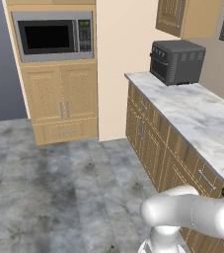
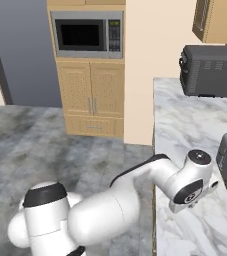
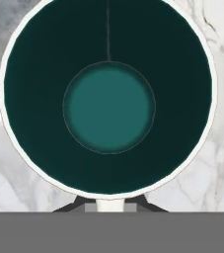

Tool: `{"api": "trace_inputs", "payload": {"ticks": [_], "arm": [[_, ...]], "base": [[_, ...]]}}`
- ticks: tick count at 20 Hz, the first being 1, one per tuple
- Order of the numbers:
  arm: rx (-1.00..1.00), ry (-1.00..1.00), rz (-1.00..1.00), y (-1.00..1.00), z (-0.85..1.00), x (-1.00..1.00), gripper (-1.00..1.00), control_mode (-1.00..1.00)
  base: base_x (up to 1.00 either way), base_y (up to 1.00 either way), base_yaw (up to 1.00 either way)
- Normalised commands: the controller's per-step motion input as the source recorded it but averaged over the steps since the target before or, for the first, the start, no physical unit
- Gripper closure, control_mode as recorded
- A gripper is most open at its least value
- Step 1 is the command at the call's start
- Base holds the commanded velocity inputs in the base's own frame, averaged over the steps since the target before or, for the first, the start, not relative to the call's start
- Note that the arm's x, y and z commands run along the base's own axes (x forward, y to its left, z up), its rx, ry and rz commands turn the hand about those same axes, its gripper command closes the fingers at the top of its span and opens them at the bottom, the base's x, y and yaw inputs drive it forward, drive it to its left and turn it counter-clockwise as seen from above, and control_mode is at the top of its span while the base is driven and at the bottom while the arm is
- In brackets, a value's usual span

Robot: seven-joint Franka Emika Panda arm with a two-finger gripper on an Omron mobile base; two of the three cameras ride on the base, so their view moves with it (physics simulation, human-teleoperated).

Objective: Clear the mugs and bowl far away from the sink.

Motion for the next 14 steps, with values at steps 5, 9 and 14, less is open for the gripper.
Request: {"api": "trace_inputs", "payload": {"ticks": [5,9,14], "arm": [[0.00,0.00,-0.03,-0.01,-0.39,0.00,1.00,-1.00],[0.00,0.00,0.00,0.00,-0.30,0.00,1.00,-1.00],[0.00,0.00,-0.01,-0.04,-0.23,0.00,1.00,-1.00]], "base": [[0.00,0.00,0.00],[0.00,0.00,0.00],[0.00,0.00,0.00]]}}
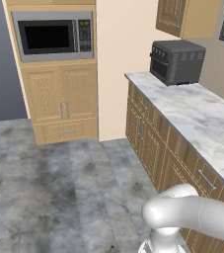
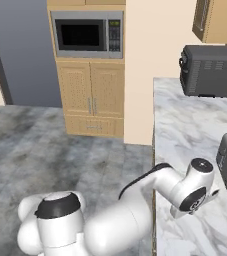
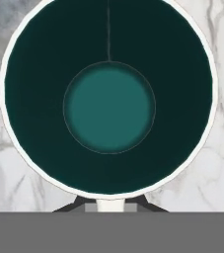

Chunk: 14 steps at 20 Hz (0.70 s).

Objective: Clear the mugs and bowl far away from the sink.

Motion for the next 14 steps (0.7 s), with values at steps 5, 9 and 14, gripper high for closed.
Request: {"api": "trace_inputs", "payload": {"ticks": [5,9,14], "arm": [[0.00,0.00,-0.02,0.00,-0.26,0.00,1.00,-1.00],[0.00,0.00,-0.03,0.00,-0.27,0.00,1.00,-1.00],[0.00,0.00,-0.04,-0.04,-0.26,0.00,1.00,-1.00]], "base": [[0.00,0.00,0.00],[0.00,0.00,0.00],[0.00,0.00,0.00]]}}
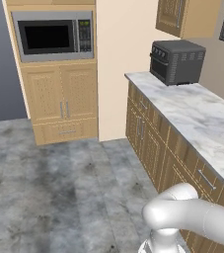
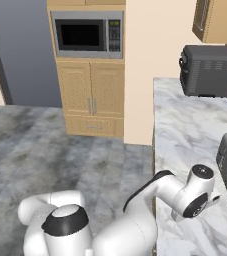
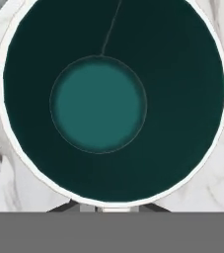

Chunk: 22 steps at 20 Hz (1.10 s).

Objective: Clear the mugs and bowl far away from the sink.

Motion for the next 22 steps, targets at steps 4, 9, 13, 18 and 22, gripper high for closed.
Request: {"api": "trace_inputs", "payload": {"ticks": [4,9,13,18,22], "arm": [[0.00,0.00,-0.05,-0.02,-0.23,0.00,-1.00,-1.00],[0.00,0.00,-0.03,0.00,-0.02,-0.06,-1.00,-1.00],[0.00,0.00,0.00,0.02,0.02,-0.26,-1.00,-1.00],[0.00,-0.04,0.00,0.15,0.10,-0.28,-1.00,-1.00],[0.00,-0.12,0.00,0.12,0.48,-0.47,-1.00,-1.00]], "base": [[0.00,0.00,0.00],[0.00,0.00,0.00],[0.00,0.00,0.00],[0.00,0.00,0.00],[0.00,0.00,0.00]]}}
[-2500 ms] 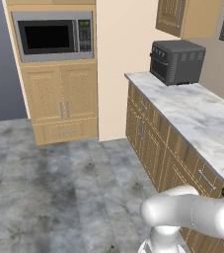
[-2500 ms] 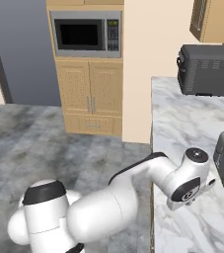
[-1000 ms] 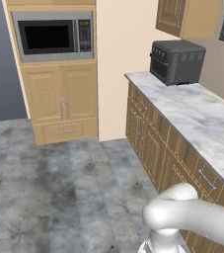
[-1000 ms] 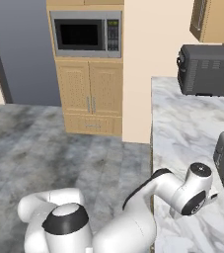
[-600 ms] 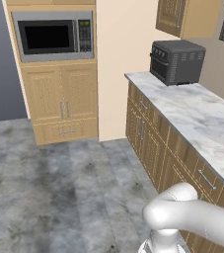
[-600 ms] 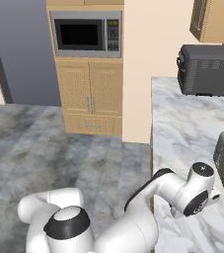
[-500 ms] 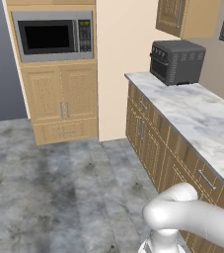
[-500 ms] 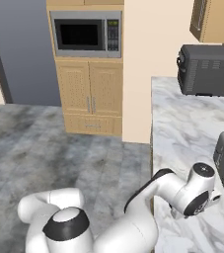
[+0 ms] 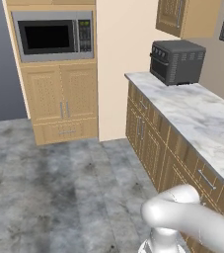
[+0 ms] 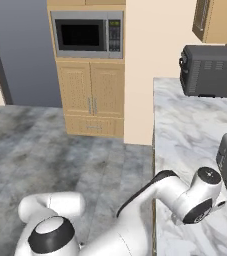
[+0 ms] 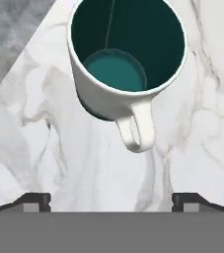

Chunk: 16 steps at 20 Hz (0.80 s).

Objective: Clear the mugs and bowl far away from the sink.

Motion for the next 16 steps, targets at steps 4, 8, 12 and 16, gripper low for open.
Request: {"api": "trace_inputs", "payload": {"ticks": [4,8,12,16], "arm": [[-0.03,-0.16,0.00,0.35,0.62,-0.56,-1.00,-1.00],[-0.03,-0.24,0.05,0.48,0.88,-0.53,-1.00,-1.00],[-0.03,-0.25,0.11,0.78,0.85,-0.23,-1.00,-1.00],[-0.08,-0.22,0.14,0.89,0.95,-0.04,-1.00,-1.00]], "base": [[0.00,0.00,0.00],[0.00,0.00,0.00],[0.00,0.00,0.00],[0.00,0.00,0.00]]}}
